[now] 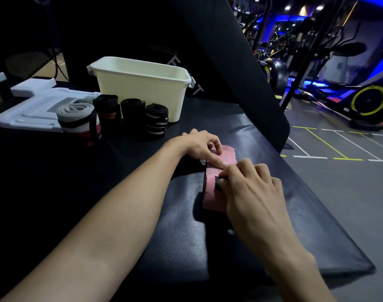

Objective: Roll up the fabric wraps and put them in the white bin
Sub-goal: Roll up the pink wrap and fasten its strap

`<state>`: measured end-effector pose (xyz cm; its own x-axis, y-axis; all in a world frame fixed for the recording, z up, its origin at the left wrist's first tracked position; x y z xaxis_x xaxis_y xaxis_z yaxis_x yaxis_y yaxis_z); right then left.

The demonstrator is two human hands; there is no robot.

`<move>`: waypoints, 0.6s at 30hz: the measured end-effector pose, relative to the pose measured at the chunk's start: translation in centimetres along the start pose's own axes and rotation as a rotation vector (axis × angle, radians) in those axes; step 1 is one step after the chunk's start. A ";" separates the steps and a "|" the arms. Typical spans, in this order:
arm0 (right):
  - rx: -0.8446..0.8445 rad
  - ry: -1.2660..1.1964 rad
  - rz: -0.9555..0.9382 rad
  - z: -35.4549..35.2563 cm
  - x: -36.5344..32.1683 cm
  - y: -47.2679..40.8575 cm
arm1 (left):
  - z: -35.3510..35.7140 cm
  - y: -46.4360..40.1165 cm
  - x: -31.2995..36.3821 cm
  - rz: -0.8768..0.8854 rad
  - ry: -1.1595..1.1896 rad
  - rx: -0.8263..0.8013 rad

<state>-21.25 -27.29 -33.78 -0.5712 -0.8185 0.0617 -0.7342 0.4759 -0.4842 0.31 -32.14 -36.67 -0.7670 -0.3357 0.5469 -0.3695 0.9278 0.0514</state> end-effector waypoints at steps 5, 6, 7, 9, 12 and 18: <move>0.089 0.025 0.016 0.0 0.1 -0.2 | 0.1 -0.2 -0.2 0.006 0.009 0.004; 0.105 0.009 0.013 0.0 0.1 -0.3 | 0.1 -0.2 -0.2 0.002 0.011 -0.004; 0.118 0.004 0.010 0.0 0.1 -0.3 | 0.1 -0.2 -0.2 -0.004 0.016 -0.008; 0.116 0.007 0.010 0.0 0.2 -0.5 | 0.2 -0.3 -0.2 -0.005 0.028 -0.008; 0.108 0.003 0.012 0.0 0.4 -0.6 | 0.2 -0.4 -0.3 -0.005 0.028 -0.005; 0.190 -0.050 -0.012 -0.9 0.3 0.0 | 0.3 -0.4 -0.3 -0.015 0.008 0.003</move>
<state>-21.75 -27.22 -33.02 -0.5404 -0.8410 0.0269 -0.6557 0.4009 -0.6398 0.47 -32.48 -37.12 -0.7569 -0.3483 0.5530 -0.3826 0.9222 0.0572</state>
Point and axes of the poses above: each hand's wrist, its own y-axis away from the middle knuckle, its own z-axis out of the palm, x = y × z, the point moved 5 cm from there along -y, towards the middle knuckle, and after that the axes turned 3 degrees about y, right-handed, at the moved point
